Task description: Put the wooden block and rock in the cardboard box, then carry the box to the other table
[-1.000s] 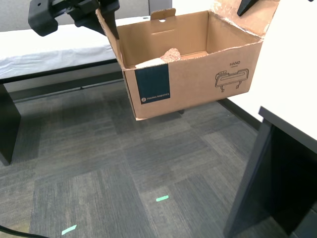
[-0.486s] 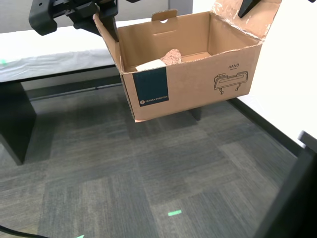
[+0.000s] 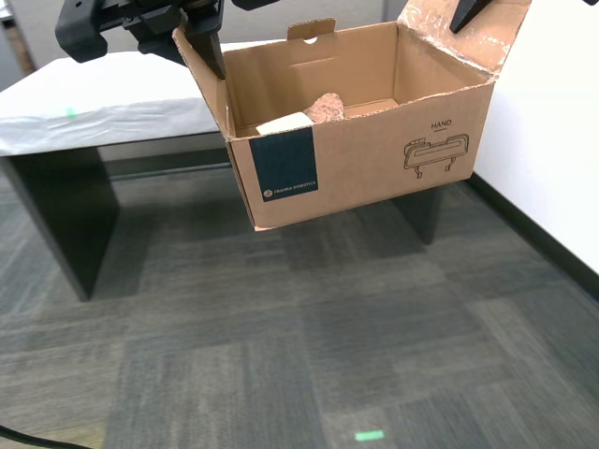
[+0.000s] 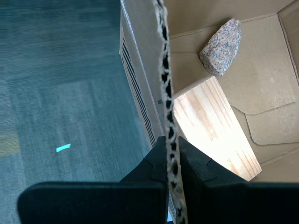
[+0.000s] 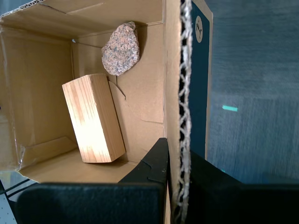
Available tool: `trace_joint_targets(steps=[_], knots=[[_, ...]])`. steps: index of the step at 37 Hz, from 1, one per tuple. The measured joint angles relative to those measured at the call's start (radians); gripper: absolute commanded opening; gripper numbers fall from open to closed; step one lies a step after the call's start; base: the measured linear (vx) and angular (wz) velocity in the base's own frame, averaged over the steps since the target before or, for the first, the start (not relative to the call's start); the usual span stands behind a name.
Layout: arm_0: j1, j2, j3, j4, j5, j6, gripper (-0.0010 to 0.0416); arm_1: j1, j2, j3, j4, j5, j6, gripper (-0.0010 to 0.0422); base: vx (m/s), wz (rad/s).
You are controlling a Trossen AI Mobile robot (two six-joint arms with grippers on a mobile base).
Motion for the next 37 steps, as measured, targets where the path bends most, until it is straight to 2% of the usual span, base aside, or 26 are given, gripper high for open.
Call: trace_joint_targets(steps=[8, 14, 18, 24, 28, 33, 37], knots=[[0.007, 0.0, 0.0, 0.0, -0.001, 0.028, -0.0001, 0.014, -0.005, 0.001, -0.04, 0.008, 0.003, -0.0001, 0.19, 0.44], [0.012, 0.0, 0.0, 0.005, -0.003, 0.045, -0.0001, 0.047, -0.04, -0.001, -0.05, 0.03, 0.081, -0.0001, 0.196, 0.431], [0.015, 0.0, 0.0, 0.007, -0.008, 0.072, -0.0001, 0.09, -0.08, -0.013, -0.046, 0.094, 0.142, -0.0001, 0.2, 0.406], [0.033, 0.0, 0.0, 0.007, -0.012, 0.134, -0.0001, 0.157, -0.127, -0.03, -0.056, 0.2, 0.301, -0.0001, 0.2, 0.383], [0.051, 0.0, 0.0, 0.008, -0.008, 0.166, -0.0001, 0.194, -0.139, -0.037, -0.064, 0.237, 0.394, -0.0001, 0.198, 0.299], [0.08, -0.006, 0.0, 0.006, 0.027, 0.194, -0.0001, 0.217, -0.139, -0.039, -0.065, 0.276, 0.445, -0.0001, 0.199, 0.169], [0.097, -0.008, 0.0, 0.0, 0.037, 0.197, -0.0001, 0.219, -0.138, -0.038, -0.066, 0.322, 0.449, -0.0001, 0.2, 0.124]])
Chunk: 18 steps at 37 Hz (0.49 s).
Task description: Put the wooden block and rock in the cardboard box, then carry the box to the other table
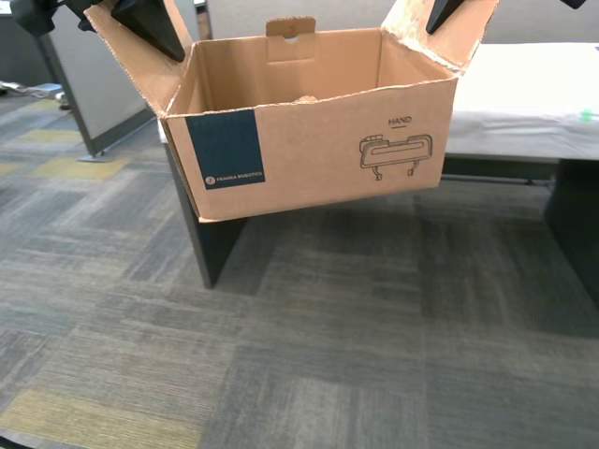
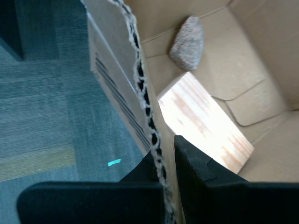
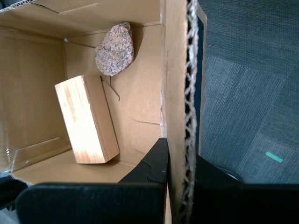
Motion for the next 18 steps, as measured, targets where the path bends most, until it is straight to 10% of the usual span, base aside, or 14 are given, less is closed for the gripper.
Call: trace_joint_targets(steps=[18], knots=[[0.013, -0.002, 0.0, -0.002, 0.013, -0.027, -0.0001, 0.003, 0.0, 0.0, 0.008, 0.063, 0.007, -0.0001, 0.206, 0.018]])
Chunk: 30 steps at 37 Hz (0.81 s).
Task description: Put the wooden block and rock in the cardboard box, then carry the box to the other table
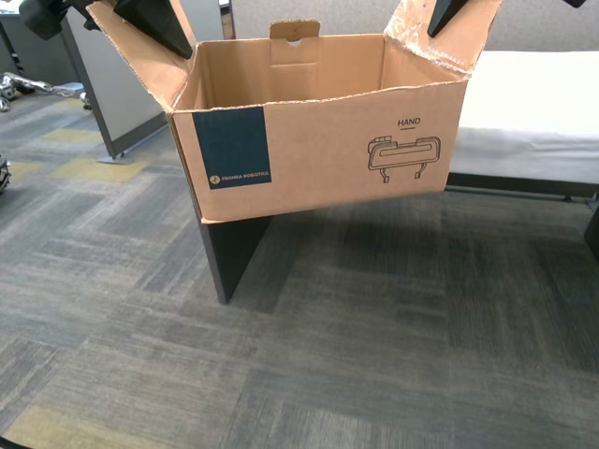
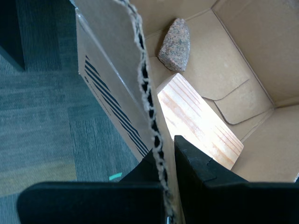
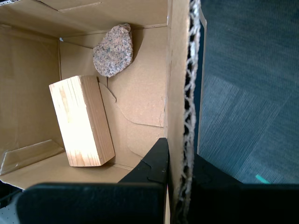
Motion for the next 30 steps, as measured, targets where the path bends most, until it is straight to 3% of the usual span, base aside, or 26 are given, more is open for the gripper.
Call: trace_joint_targets(steps=[3, 8, 30], knots=[[0.0, 0.0, 0.0, -0.002, 0.0, -0.004, -0.0001, 0.0, 0.0, 0.0, 0.0, 0.005, 0.016, -0.0001, 0.211, -0.038], [0.0, 0.0, 0.0, -0.004, 0.002, -0.006, -0.0001, 0.0, 0.0, 0.0, -0.001, 0.05, 0.019, -0.0001, 0.214, -0.078], [0.0, -0.004, 0.0, -0.012, 0.006, -0.029, -0.0001, 0.002, 0.0, -0.001, 0.014, 0.057, 0.022, -0.0001, 0.221, -0.179]])
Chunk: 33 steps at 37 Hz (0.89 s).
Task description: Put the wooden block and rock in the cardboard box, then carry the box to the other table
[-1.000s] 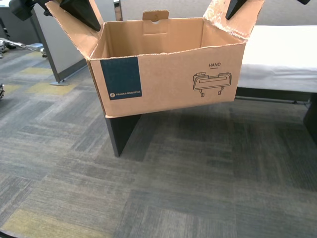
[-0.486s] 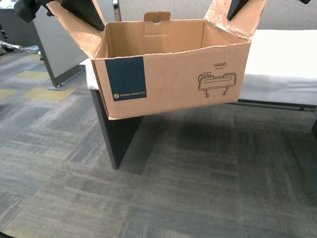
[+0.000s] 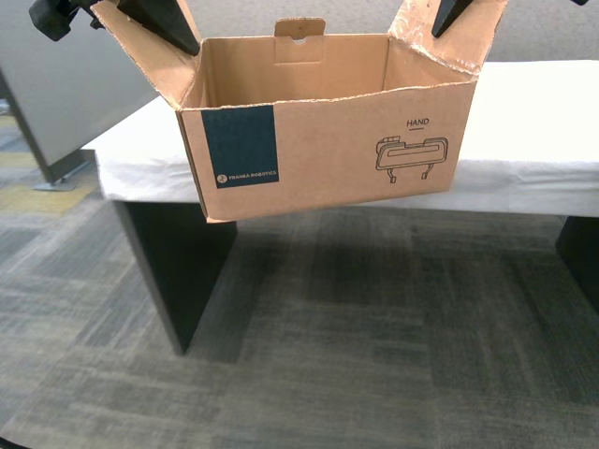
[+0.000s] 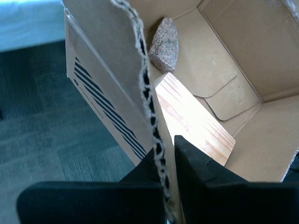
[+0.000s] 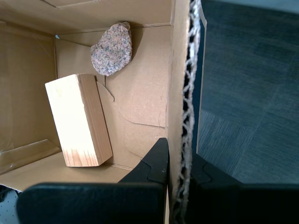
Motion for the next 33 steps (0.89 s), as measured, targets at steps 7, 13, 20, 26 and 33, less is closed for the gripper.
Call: trace_joint_targets(steps=[7, 13, 20, 26, 33], knots=[[0.003, 0.0, 0.0, -0.005, 0.001, 0.0, -0.0001, 0.0, 0.0, -0.001, -0.001, 0.0, 0.0, -0.0001, 0.221, -0.142], [0.003, 0.0, 0.0, -0.02, 0.001, -0.003, -0.0001, 0.0, 0.0, -0.001, -0.003, 0.001, -0.005, 0.0, 0.219, -0.175], [0.005, 0.0, 0.0, -0.02, 0.001, -0.009, -0.0001, 0.0, 0.0, -0.002, -0.002, 0.002, -0.022, -0.0001, 0.221, -0.076], [0.006, 0.0, 0.0, -0.02, 0.002, -0.009, -0.0001, 0.0, 0.0, -0.002, -0.002, -0.002, -0.022, 0.0, 0.217, -0.039], [0.006, 0.0, 0.0, -0.019, 0.002, -0.026, -0.0001, 0.0, 0.0, -0.003, -0.002, -0.019, -0.028, -0.0001, 0.215, -0.01]])
